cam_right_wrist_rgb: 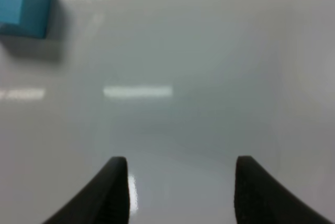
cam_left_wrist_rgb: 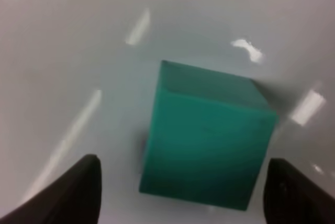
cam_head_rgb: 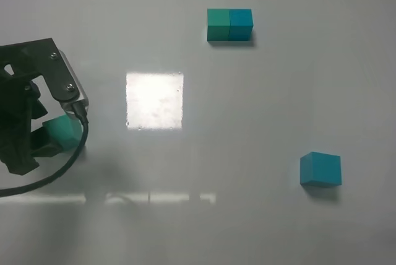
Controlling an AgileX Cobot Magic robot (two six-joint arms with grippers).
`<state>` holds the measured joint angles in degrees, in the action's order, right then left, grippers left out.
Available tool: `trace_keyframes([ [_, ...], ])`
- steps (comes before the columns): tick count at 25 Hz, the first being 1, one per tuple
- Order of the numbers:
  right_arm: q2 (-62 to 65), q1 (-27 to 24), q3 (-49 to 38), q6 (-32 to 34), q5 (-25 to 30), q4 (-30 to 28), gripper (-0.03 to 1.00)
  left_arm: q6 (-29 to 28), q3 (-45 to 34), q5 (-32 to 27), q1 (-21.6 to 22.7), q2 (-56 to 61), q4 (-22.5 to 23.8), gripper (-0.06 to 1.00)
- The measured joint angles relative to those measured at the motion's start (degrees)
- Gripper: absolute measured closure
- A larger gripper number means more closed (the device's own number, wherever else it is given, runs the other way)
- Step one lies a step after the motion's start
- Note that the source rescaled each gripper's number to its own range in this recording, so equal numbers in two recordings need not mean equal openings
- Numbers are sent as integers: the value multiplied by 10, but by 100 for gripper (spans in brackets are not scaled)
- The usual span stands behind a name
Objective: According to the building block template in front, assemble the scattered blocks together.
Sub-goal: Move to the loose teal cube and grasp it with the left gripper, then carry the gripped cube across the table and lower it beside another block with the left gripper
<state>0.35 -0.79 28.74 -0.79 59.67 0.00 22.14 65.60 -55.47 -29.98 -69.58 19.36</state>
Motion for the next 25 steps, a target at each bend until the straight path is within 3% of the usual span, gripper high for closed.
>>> trace_keyframes([
  [13, 0, 0, 0, 0, 0, 0, 78, 46, 0, 36, 5, -34, -14, 12],
  [14, 0, 0, 0, 0, 0, 3, 78, 47, 0, 36, 5, -34, -14, 16],
  [15, 0, 0, 0, 0, 0, 3, 78, 48, 0, 37, 5, -34, -16, 27],
  [17, 0, 0, 0, 0, 0, 3, 79, 51, 0, 37, 5, -34, -21, 69],
  [18, 0, 0, 0, 0, 0, 3, 79, 54, 0, 36, 5, -34, -22, 75],
  [25, 0, 0, 0, 0, 0, 0, 79, 90, 5, 14, 5, -34, -29, 75],
])
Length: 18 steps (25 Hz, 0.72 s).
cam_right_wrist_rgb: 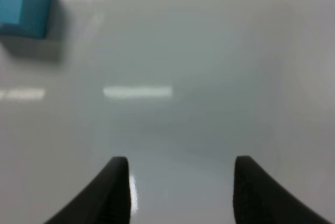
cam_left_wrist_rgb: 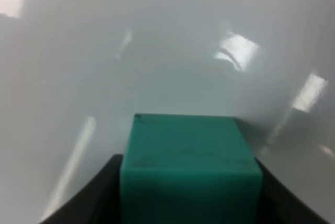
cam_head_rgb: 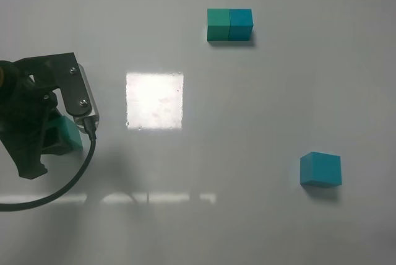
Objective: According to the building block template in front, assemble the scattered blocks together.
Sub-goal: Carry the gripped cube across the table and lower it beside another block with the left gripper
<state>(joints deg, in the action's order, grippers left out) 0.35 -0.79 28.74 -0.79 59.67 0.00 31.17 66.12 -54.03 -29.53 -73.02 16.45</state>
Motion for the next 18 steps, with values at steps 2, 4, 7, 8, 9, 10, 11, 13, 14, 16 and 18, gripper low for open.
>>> trace_keyframes([
  [2, 0, 0, 0, 0, 0, 3, 79, 5, 20, -11, -11, 0, -1, 75],
  [4, 0, 0, 0, 0, 0, 3, 79, 18, 53, -17, -39, 0, -2, 75],
  [7, 0, 0, 0, 0, 0, 3, 79, 28, 116, -28, -85, -8, -3, 75],
  [8, 0, 0, 0, 0, 0, 3, 79, 30, 143, -37, -99, -18, -3, 75],
  [9, 0, 0, 0, 0, 0, 0, 79, 31, 171, -48, -109, -31, -2, 75],
  [10, 0, 0, 0, 0, 0, 3, 79, 32, 201, -59, -119, -48, 1, 75],
  [11, 0, 0, 0, 0, 0, 3, 79, 36, 226, -71, -129, -64, 5, 75],
  [13, 0, 0, 0, 0, 0, 3, 79, 48, 288, -100, -148, -111, 15, 75],
  [14, 0, 0, 0, 0, 0, 0, 79, 56, 314, -112, -158, -136, 17, 75],
  [16, 0, 0, 0, 0, 0, 0, 79, 70, 372, -139, -176, -182, 20, 75],
  [18, 0, 0, 0, 0, 0, 3, 79, 73, 418, -151, -198, -224, 33, 75],
])
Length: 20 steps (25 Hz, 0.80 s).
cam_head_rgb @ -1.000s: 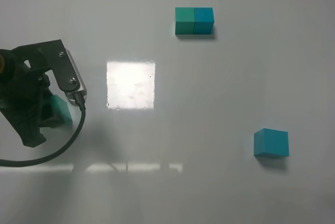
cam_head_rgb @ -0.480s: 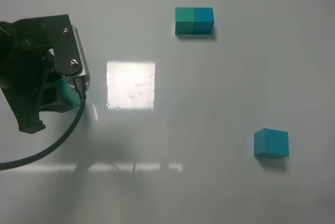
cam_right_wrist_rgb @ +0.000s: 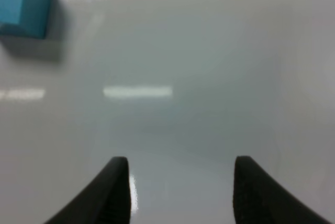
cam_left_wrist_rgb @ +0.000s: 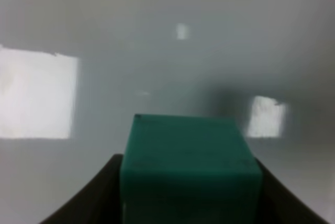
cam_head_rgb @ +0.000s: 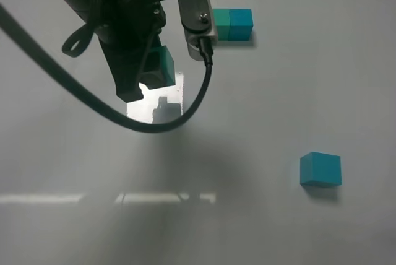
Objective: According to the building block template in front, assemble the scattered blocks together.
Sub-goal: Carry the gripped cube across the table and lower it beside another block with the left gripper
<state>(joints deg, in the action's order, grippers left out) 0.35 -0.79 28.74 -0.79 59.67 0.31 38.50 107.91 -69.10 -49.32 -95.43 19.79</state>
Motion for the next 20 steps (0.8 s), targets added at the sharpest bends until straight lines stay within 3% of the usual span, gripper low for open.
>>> trace_keyframes([
  [5, 0, 0, 0, 0, 0, 0, 79, 4, 53, -5, -38, -70, 49, 75],
  [20, 0, 0, 0, 0, 0, -3, 89, -3, 57, -9, -45, -124, 41, 75],
])
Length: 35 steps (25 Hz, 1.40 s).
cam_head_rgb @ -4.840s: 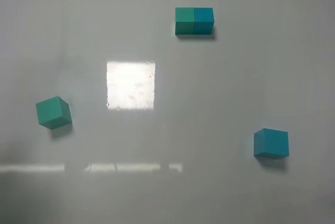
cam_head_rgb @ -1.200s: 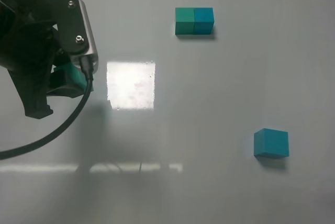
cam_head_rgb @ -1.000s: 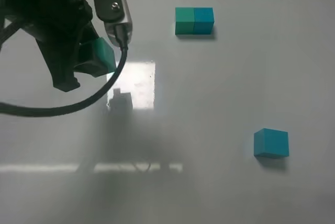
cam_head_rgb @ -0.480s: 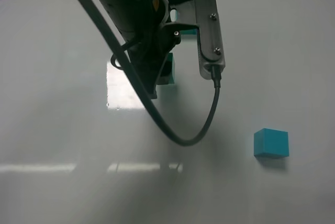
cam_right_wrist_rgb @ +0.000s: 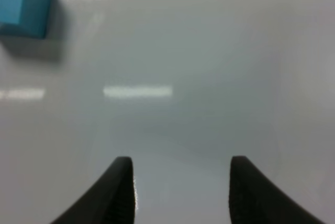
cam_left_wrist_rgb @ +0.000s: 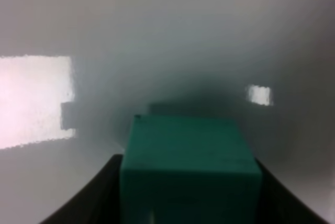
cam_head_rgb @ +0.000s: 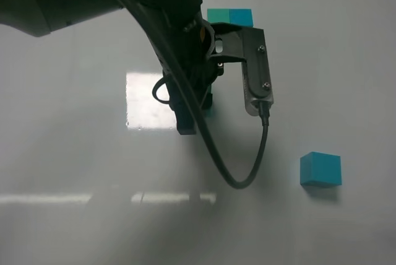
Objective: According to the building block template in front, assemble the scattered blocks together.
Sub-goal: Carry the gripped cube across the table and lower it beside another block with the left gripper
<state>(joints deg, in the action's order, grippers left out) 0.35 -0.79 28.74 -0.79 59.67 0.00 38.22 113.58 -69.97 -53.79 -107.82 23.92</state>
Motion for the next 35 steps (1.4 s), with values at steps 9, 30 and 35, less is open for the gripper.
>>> trace_keyframes([
  [9, 0, 0, 0, 0, 0, 0, 89, -6, 0, 14, 5, 0, -2, 75],
  [30, 0, 0, 0, 0, 0, 0, 89, -6, 0, 17, 17, -1, -15, 28],
  [35, 0, 0, 0, 0, 0, 0, 89, -9, 0, 17, 17, -1, -16, -2],
])
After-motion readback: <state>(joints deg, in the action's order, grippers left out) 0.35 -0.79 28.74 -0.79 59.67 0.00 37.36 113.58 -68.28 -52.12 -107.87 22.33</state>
